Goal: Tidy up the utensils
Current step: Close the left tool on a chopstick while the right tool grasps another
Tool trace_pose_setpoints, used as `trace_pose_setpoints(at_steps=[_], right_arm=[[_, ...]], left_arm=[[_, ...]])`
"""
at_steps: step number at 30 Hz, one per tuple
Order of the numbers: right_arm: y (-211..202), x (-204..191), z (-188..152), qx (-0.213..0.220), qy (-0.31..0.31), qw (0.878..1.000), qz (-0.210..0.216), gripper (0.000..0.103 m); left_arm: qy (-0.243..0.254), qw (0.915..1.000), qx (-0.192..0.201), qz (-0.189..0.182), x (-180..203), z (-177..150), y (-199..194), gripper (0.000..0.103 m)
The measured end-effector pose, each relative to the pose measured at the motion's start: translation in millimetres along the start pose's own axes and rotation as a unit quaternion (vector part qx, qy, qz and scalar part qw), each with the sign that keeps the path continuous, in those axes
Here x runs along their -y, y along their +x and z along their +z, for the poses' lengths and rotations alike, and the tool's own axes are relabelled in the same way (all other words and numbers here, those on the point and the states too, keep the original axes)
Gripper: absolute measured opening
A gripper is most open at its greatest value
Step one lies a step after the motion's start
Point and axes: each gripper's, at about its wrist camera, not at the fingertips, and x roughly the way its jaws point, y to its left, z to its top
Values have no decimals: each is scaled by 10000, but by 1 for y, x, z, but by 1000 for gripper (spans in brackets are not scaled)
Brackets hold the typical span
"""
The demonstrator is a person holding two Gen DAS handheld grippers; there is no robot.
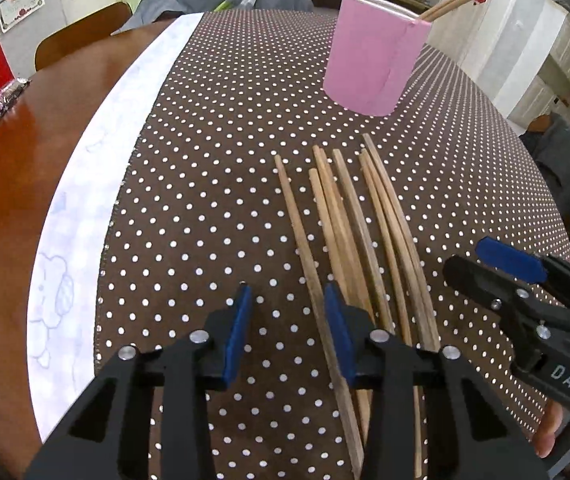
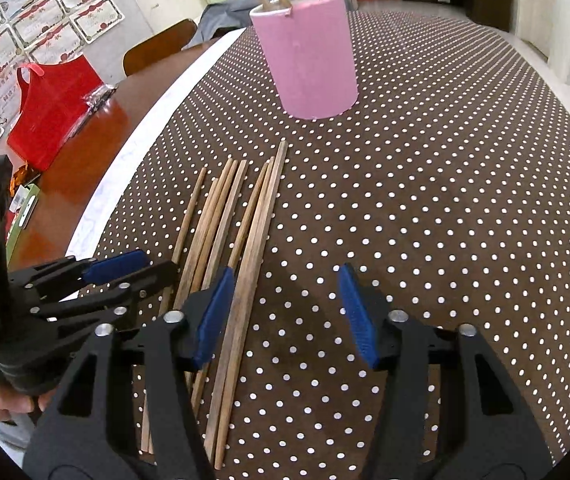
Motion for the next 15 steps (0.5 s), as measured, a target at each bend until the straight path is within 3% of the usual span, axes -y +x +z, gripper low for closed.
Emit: trace_pose_setpoints(at_steps=[2,4,12,15], right_arm=[[4,0,3,-105,8,9999,36,44],[8,-1,5,-212,21,9998,51,40],[26,-15,16,-570,-100,9983,-47,35],[31,-25,19,-615,-301,9972,-305,33]], left_arm=[[-5,10000,-2,29,0,0,1,35],[24,9998,9,179,-1,1,3,25],[-58,9995,35,294,-1,10,7,17],[-73,9994,59,325,-2,13,9,14]])
